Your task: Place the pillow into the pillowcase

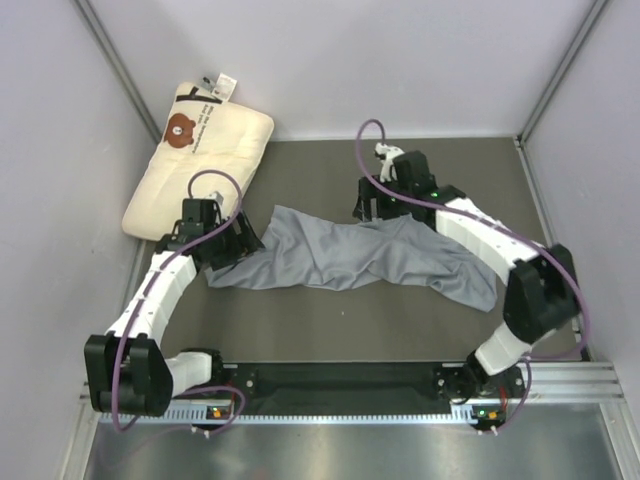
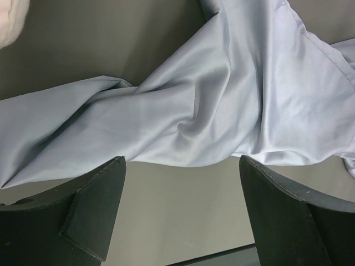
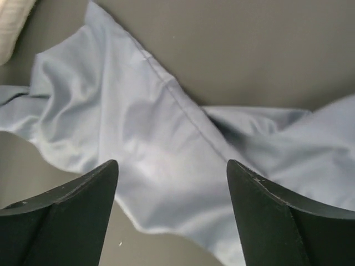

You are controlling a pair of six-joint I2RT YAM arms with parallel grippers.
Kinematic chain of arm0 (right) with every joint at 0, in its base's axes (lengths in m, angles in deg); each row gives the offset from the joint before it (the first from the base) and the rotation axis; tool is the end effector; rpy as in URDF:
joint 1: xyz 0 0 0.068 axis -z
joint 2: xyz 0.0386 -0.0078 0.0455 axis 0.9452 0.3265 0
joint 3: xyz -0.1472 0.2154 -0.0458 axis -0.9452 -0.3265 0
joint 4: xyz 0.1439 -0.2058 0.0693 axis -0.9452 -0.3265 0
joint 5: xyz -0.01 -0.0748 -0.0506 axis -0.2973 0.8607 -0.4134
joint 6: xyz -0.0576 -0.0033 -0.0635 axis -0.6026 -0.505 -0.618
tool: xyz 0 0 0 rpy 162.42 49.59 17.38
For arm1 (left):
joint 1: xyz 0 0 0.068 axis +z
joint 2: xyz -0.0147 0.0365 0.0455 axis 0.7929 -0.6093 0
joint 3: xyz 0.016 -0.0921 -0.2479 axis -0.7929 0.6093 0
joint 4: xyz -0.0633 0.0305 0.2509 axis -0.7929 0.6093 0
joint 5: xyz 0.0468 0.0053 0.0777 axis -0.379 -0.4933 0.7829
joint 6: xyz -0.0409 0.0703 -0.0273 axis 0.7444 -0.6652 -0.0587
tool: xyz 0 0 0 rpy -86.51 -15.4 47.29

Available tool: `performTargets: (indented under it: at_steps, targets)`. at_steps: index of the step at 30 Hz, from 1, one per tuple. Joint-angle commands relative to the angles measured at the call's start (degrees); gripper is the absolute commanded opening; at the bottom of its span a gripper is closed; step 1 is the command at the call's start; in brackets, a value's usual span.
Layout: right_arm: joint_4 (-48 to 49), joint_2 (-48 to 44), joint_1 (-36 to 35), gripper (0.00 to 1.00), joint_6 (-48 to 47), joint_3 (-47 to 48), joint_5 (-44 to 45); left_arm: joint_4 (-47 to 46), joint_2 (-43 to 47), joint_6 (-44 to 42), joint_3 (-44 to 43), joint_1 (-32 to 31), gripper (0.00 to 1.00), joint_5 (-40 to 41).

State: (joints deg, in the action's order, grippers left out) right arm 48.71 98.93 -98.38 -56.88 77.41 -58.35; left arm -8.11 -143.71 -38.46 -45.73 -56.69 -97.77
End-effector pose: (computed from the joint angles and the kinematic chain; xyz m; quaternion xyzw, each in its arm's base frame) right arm 0.3305 0.1881 0.2530 -0.1326 0.8872 0.2406 0.3707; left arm 0.2647 -0.0369 0.2148 -0.1610 0.9244 -0.1967 0.2843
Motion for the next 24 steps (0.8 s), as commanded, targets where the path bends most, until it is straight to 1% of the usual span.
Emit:
performTargets:
  at_steps: [1,5,8,10,15,17,18,20,21,24]
  targets:
    - [-3.16,7.96,-1.82,0.77,-3.68,6.80,3.09,-2.57,1.23,-1.11,-2.16,-0.17,0.88,-1.31]
    - [-2.29,14.98,-2.70,0.76,-5.00,8.22,3.01,-1.69,3.08,-1.90,-2.34,-0.17,0.88,-0.87]
    - [-1.76,17.45,-2.88,0.76,-5.27,8.66,2.48,-1.33,2.90,-1.99,-2.69,-0.17,0.88,-1.48]
    - [-1.67,18.16,-3.23,0.74,-5.18,8.84,2.30,-1.16,2.81,-1.99,-2.78,-0.17,0.88,-1.66]
    - [-1.58,20.01,-4.55,0.75,-6.14,9.19,3.97,-1.33,2.47,-2.17,-2.43,-0.17,0.88,-1.31]
    - [-1.50,20.80,-4.81,0.73,-6.50,9.54,4.50,-0.98,2.64,-2.08,-2.51,-0.17,0.87,-1.84]
    - [-1.50,21.15,-4.81,0.57,-6.76,9.71,3.98,-1.07,2.99,-2.08,-2.43,-0.17,0.87,-2.01]
    - [-1.85,22.20,-4.99,0.40,-6.76,10.15,3.80,-0.98,3.34,-2.17,-2.43,-0.17,0.87,-1.40]
    - [-2.02,22.30,-4.99,0.24,-6.76,10.16,3.28,-0.72,3.43,-2.43,-2.60,-0.17,0.87,-1.23]
    - [-1.76,20.20,-5.78,0.00,-6.32,8.84,4.15,-0.10,3.52,-2.61,-3.13,-0.17,0.87,-0.96]
